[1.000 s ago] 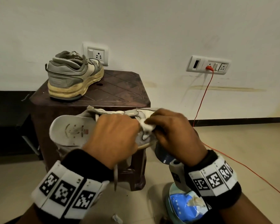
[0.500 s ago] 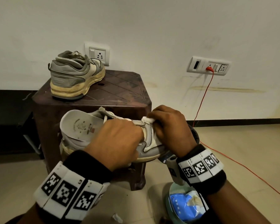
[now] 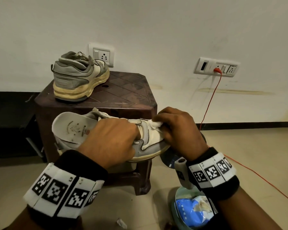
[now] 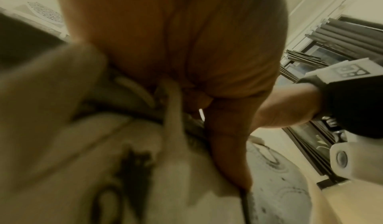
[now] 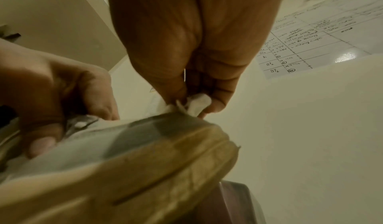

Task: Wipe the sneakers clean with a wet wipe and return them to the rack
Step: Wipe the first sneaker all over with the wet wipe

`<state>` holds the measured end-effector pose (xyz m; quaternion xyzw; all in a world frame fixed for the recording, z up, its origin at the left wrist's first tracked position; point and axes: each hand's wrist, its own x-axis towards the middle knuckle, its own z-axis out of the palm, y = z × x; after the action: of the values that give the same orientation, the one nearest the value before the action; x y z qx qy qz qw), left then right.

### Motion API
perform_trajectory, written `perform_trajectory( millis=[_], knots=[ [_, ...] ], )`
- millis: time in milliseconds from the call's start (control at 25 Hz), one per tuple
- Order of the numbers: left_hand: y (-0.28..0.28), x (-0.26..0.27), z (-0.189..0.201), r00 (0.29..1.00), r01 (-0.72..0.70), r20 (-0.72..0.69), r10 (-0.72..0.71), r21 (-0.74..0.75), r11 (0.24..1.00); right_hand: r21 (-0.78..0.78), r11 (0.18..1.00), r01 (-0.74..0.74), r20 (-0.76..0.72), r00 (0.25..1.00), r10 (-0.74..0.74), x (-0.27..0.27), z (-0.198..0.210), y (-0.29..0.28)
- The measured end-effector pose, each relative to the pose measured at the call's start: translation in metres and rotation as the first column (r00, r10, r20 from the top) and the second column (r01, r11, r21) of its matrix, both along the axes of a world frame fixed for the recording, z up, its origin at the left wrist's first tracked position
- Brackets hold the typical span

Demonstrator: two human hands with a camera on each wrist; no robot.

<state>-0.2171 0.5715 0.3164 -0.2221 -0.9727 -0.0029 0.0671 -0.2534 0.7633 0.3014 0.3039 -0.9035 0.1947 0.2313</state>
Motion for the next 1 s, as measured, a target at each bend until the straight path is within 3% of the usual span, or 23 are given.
perform_trajectory(
  millis=[200, 360, 520, 720, 920, 1000],
  knots=[
    [-0.020, -0.007, 0.008, 0.997, -0.074, -0.009, 0.074, 0.056, 0.996, 0.136, 0.983, -0.120, -0.010, 0.992, 0.123, 0.018, -0.005, -0.005],
    [-0.017, -0.003, 0.007, 1.000, -0.015, -0.002, 0.015, 0.039, 0.999, 0.019, 1.000, -0.005, -0.110, 0.994, 0.007, 0.005, -0.002, -0.001],
    [-0.009, -0.002, 0.003, 1.000, -0.002, -0.014, 0.002, 0.035, 0.999, -0.055, 0.998, 0.028, -0.039, 0.999, -0.031, -0.006, 0.001, 0.005],
    [-0.020, -0.002, 0.009, 0.995, -0.096, 0.016, 0.095, 0.080, 0.992, 0.092, 0.994, -0.061, 0.081, 0.995, 0.054, 0.013, -0.001, 0.004],
    [-0.012, 0.003, 0.014, 0.988, -0.155, 0.005, 0.156, 0.153, 0.976, -0.142, 0.987, 0.077, 0.004, 0.997, -0.077, 0.011, -0.009, -0.006],
    [-0.005, 0.003, 0.013, 0.986, -0.161, -0.009, 0.164, 0.160, 0.974, -0.153, 0.985, 0.082, 0.009, 0.997, -0.082, 0.014, -0.006, -0.013]
  ],
)
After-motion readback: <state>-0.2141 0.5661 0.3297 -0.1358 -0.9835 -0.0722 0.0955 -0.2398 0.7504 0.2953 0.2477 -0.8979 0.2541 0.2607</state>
